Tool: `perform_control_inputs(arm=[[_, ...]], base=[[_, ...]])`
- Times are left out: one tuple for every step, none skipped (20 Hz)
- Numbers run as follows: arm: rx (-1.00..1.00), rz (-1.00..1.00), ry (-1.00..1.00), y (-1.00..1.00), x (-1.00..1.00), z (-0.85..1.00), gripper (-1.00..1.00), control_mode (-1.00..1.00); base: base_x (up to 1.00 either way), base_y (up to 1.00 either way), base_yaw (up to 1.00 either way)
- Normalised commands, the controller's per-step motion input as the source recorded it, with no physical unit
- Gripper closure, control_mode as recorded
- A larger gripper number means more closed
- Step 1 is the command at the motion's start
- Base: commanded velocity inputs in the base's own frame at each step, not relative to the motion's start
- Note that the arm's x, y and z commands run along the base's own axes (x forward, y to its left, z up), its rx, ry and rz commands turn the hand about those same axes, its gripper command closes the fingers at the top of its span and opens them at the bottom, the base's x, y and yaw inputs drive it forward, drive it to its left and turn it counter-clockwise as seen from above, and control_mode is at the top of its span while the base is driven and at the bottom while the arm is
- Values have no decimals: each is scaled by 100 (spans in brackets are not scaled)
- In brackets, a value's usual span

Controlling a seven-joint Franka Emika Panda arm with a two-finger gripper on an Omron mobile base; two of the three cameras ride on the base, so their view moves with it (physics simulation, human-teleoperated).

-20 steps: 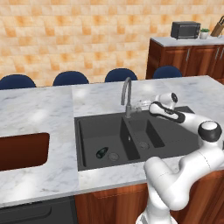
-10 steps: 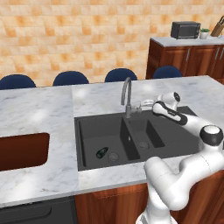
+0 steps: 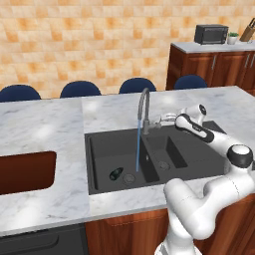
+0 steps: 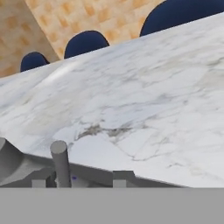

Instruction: Pick up all produce items and place them in the sink. Turn on the sink faucet to wash them. Then turn the sink off and put them in the tray.

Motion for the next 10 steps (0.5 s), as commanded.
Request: perform_control_inputs(arm=[[0, 5, -5, 0, 16, 0, 100, -100], [0, 12, -12, 8, 19, 0, 100, -100], [0, 18, -18, 21, 20, 0, 100, -100], [0, 23, -17, 28, 25, 0, 100, -100], [1, 26, -16, 38, 29, -3, 100, -100], [1, 27, -15, 39, 32, -4, 100, -100], [2, 31, -15, 41, 34, -10, 100, -100], [3, 34, -14, 43, 38, -14, 100, -100], [4, 37, -12, 43, 37, -18, 100, -100], [4, 39, -9, 48, 45, -20, 100, -100]], base=[[0, 0, 0], [0, 0, 0], [0, 0, 0], [0, 0, 0], [0, 0, 0], [0, 0, 0], [0, 0, 0], [0, 0, 0], [0, 0, 0], [0, 0, 0]])
